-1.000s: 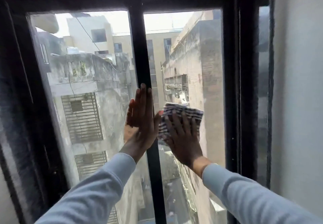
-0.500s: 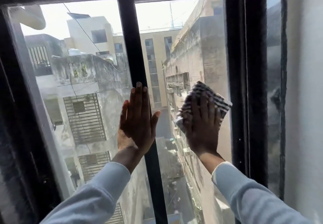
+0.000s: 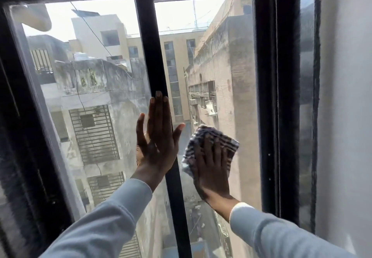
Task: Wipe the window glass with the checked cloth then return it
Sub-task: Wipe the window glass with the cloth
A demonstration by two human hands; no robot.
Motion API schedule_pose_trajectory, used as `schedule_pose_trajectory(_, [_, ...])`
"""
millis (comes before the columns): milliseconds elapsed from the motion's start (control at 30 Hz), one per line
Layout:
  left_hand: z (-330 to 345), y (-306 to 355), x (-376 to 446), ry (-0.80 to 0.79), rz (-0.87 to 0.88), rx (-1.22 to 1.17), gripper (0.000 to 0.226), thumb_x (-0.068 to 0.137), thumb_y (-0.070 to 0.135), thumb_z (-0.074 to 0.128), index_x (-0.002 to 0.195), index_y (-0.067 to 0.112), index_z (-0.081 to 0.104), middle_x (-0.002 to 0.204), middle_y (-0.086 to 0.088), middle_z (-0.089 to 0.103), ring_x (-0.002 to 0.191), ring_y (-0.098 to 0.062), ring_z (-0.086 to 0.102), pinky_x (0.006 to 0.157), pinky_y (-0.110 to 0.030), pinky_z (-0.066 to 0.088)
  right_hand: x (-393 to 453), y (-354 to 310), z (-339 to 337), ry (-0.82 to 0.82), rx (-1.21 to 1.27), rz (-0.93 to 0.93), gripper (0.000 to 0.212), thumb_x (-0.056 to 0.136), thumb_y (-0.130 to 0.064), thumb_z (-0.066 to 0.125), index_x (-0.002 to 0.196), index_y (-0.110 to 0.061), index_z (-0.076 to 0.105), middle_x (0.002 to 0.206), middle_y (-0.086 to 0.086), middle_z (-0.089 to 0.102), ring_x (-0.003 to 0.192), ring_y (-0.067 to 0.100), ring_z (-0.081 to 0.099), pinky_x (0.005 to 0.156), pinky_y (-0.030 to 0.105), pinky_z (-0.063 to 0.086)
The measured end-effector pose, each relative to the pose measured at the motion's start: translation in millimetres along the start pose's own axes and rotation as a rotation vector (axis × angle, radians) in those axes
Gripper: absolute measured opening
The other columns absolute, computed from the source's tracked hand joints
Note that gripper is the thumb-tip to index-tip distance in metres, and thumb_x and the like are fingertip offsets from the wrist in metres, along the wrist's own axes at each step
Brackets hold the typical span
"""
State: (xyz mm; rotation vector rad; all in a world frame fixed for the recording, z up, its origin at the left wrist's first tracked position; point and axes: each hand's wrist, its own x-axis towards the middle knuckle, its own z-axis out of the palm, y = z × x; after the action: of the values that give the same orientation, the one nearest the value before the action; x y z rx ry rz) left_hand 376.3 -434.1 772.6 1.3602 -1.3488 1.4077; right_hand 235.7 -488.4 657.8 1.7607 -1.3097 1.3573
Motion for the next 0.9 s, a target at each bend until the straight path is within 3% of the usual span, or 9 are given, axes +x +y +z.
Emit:
schedule_pose_trajectory(100, [1.0,-0.6,-0.6,-0.021,-0.001,0.009,0.074,0.117,0.05,0.032,0.174,0.004,0.018,0.184,-0.013,0.018,0.171,-0.024,0.022,0.131,-0.049,0.021,87.8,17.4,-21.5,0.042,-0.142,-0.41,0.066,0.109,-0.049,0.048,0.169,-0.026,0.031,0.18,0.006,0.019,0.166,0.033,0.018,0.136,0.049,0.0])
schedule_pose_trajectory(233, [1.6,-0.4,1.0,-0.086,0.012,0.003,0.074,0.118,0.052,0.025,0.175,0.007,0.013,0.185,-0.01,0.011,0.172,-0.022,0.016,0.132,-0.049,0.018,96.2,60.4,-36.8,0.252,-0.011,0.283,0.057,0.105,-0.053,0.046,0.152,-0.022,0.056,0.15,0.011,0.043,0.127,0.046,0.052,0.105,0.057,0.045])
schedule_pose_trajectory(367, [-10.8,6.0,7.5,-0.17,-0.019,0.114,0.076,0.116,0.056,0.011,0.176,0.011,0.006,0.186,-0.005,0.005,0.171,-0.019,0.014,0.128,-0.043,0.013,5.6,52.0,-27.6,0.085,0.2,0.164,0.043,0.096,-0.019,0.078,0.138,-0.013,0.071,0.132,0.017,0.064,0.102,0.047,0.064,0.091,0.05,0.047])
schedule_pose_trajectory(433, [-21.4,4.9,8.0,-0.301,-0.026,0.036,0.078,0.114,0.058,0.008,0.175,0.013,-0.011,0.185,-0.002,-0.015,0.172,-0.016,-0.001,0.133,-0.042,0.008,-7.9,32.1,-44.8,-0.087,0.499,0.285,0.046,0.096,-0.002,0.064,0.141,-0.01,0.068,0.133,0.017,0.067,0.113,0.046,0.063,0.103,0.053,0.047])
schedule_pose_trajectory(533, [-46.4,10.9,-4.4,-0.517,-0.116,-0.363,0.088,0.109,0.064,0.019,0.173,0.02,-0.023,0.181,0.005,-0.031,0.17,-0.012,-0.015,0.136,-0.041,0.006,13.2,6.6,-96.7,-0.172,1.275,0.883,0.039,0.109,-0.017,0.04,0.138,-0.006,0.063,0.121,0.017,0.071,0.114,0.042,0.069,0.096,0.047,0.06])
schedule_pose_trajectory(600, [-70.6,21.6,-14.0,-0.58,-0.267,-0.618,0.088,0.107,0.068,0.032,0.175,0.019,0.005,0.185,0.001,0.004,0.165,-0.018,0.02,0.13,-0.044,0.025,31.6,-5.6,-139.3,-0.415,1.776,1.122,0.049,0.116,-0.036,0.034,0.138,-0.003,0.062,0.127,0.023,0.07,0.114,0.039,0.071,0.097,0.049,0.061])
schedule_pose_trajectory(700, [-112.5,35.3,-7.9,-0.757,-0.639,-1.141,0.082,0.104,0.073,0.045,0.127,-0.002,0.068,0.126,-0.017,0.072,0.105,-0.028,0.069,0.093,-0.052,0.063,39.5,-22.0,-195.0,-0.688,1.984,1.084,0.057,0.114,-0.042,0.033,0.133,0.002,0.063,0.126,0.027,0.068,0.114,0.04,0.071,0.099,0.052,0.062])
schedule_pose_trajectory(767, [-139.0,31.2,-1.3,-0.9,-0.919,-1.42,0.07,0.104,0.069,0.053,0.111,0.004,0.078,0.11,-0.013,0.08,0.102,-0.032,0.076,0.083,-0.047,0.065,37.1,-32.8,-222.2,-0.725,2.013,1.001,0.062,0.114,-0.045,0.031,0.128,0.003,0.067,0.121,0.028,0.07,0.107,0.04,0.074,0.088,0.049,0.066])
schedule_pose_trajectory(900, [-171.0,6.5,-4.5,-0.79,-1.052,-1.462,0.042,0.106,0.044,0.066,0.12,0.005,0.07,0.119,-0.014,0.078,0.112,-0.035,0.075,0.085,-0.044,0.064,20.8,-42.0,-266.0,-0.783,1.954,0.983,0.1,0.095,-0.087,0.041,0.141,-0.003,0.069,0.137,0.027,0.071,0.124,0.043,0.072,0.109,0.057,0.059])
